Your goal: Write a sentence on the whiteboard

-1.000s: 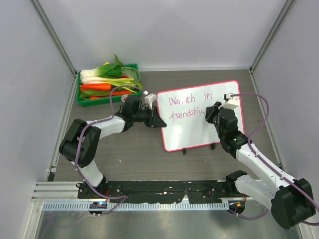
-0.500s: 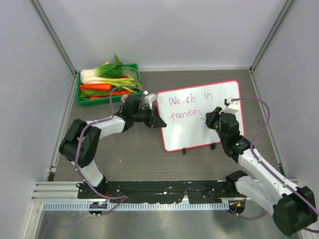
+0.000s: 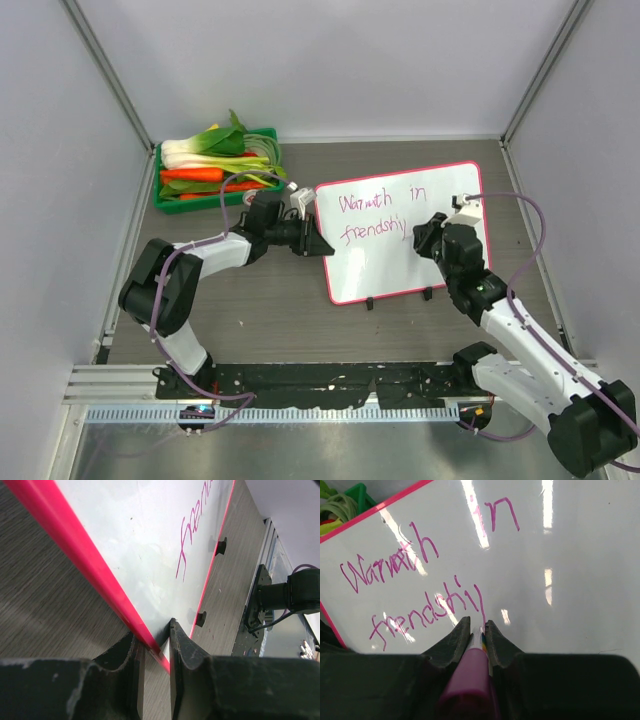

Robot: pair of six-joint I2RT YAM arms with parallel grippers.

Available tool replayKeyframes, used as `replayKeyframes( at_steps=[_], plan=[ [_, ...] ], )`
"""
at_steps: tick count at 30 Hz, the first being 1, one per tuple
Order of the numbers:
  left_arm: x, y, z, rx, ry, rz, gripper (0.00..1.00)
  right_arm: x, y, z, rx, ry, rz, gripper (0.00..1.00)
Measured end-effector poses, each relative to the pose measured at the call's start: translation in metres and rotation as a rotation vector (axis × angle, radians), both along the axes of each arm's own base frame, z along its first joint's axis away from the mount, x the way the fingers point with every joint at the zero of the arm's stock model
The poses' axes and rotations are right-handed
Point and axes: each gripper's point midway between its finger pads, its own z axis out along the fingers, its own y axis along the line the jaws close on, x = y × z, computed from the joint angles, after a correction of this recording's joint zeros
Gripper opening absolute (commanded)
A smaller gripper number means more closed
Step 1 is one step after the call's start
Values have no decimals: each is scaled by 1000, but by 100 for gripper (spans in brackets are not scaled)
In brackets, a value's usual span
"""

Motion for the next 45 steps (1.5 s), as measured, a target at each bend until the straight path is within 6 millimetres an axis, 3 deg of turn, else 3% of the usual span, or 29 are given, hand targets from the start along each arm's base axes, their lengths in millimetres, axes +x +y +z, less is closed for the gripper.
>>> replayKeyframes(
  at_steps=[8,16,21,45],
  plan=[
    [0,0,0,0,0,0,0,16,-1,34,12,-88,-33,2],
    [0,0,0,0,0,0,0,34,1,19,-15,-61,-57,1],
    [0,0,0,0,0,0,0,39,-1,24,-14,-81,-74,1],
    [0,0,0,1,1,0,0,42,-14,24,-27,-78,-113,2]
  ],
)
